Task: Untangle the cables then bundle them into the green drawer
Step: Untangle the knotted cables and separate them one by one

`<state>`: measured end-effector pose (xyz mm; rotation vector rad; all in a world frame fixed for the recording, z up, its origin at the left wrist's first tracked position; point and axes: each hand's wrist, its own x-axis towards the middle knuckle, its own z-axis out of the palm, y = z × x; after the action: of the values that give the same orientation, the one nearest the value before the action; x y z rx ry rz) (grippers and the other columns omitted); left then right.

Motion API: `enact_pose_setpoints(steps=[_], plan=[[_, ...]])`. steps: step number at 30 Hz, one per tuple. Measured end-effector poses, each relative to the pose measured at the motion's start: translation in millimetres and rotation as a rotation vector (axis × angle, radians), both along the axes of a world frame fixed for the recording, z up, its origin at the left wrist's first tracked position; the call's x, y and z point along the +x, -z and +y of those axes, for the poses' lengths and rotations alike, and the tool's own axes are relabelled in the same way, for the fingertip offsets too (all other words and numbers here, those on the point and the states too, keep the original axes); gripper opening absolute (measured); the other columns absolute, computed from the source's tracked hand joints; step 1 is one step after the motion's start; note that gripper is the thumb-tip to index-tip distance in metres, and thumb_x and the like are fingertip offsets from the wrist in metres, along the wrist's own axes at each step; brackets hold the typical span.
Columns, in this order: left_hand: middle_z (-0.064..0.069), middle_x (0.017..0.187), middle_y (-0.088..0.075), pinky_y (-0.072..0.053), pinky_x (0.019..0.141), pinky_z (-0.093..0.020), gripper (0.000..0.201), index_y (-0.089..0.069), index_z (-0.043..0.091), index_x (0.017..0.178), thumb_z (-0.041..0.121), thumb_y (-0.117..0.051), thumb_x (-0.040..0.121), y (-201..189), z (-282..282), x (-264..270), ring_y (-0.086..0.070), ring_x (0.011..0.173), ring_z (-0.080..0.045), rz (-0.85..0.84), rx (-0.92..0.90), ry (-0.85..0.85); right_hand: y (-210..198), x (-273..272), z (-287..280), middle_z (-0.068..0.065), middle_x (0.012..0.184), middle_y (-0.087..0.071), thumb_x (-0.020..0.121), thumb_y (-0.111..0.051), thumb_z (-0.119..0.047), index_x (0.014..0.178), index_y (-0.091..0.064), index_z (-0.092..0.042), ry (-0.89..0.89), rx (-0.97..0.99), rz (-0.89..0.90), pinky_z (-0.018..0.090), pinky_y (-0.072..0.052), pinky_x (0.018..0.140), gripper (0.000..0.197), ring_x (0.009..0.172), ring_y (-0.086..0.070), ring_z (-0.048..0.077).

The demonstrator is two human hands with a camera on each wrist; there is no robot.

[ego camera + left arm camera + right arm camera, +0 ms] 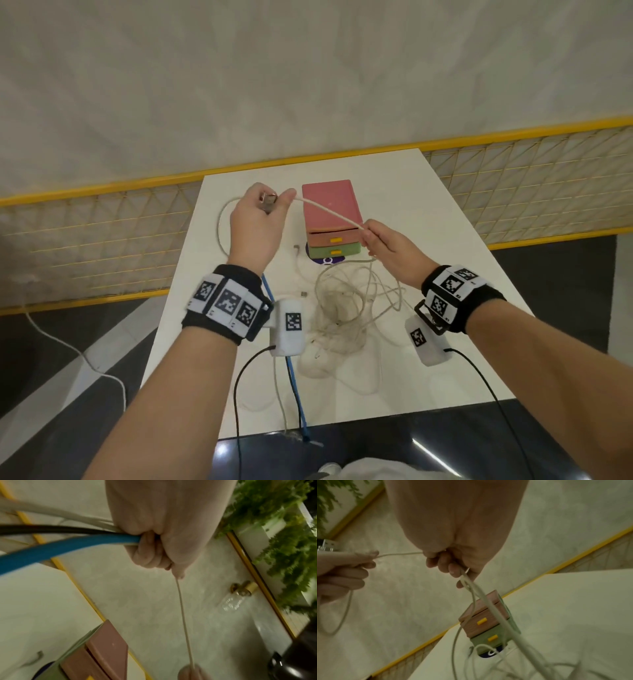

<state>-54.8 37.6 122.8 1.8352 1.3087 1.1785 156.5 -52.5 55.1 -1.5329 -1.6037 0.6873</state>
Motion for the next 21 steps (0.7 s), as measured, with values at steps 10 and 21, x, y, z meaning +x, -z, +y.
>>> enact_pose_setpoints(steps=[10, 21], plan=[[0.004, 0.065, -0.052, -0.037, 0.056, -0.025, 0.027, -0.056, 0.011, 0.087, 0.036, -0.057, 0.096, 16, -18, 26, -0.044, 0.057, -0.01, 0.197, -0.014, 0.227, -22, -23, 24, -0.009, 0.075, -0.043, 0.103, -0.033, -0.014, 0.09, -0.045, -0.001, -0.08, 0.038, -0.016, 0.013, -0.035, 0.065, 0.022, 0.066, -0.041, -0.001], [0.01, 0.07, -0.05, -0.041, 0.063, -0.005, 0.036, -0.054, 0.031, 0.134, 0.028, -0.056, 0.098, 7, -16, 10, -0.05, 0.058, 0.002, 0.034, 0.059, 0.126, -5, -17, 50, -0.001, 0.084, -0.051, 0.1, -0.037, -0.013, 0.085, -0.055, -0.016, -0.096, 0.009, -0.184, 0.035, -0.045, 0.079, 0.024, 0.082, -0.05, 0.019]])
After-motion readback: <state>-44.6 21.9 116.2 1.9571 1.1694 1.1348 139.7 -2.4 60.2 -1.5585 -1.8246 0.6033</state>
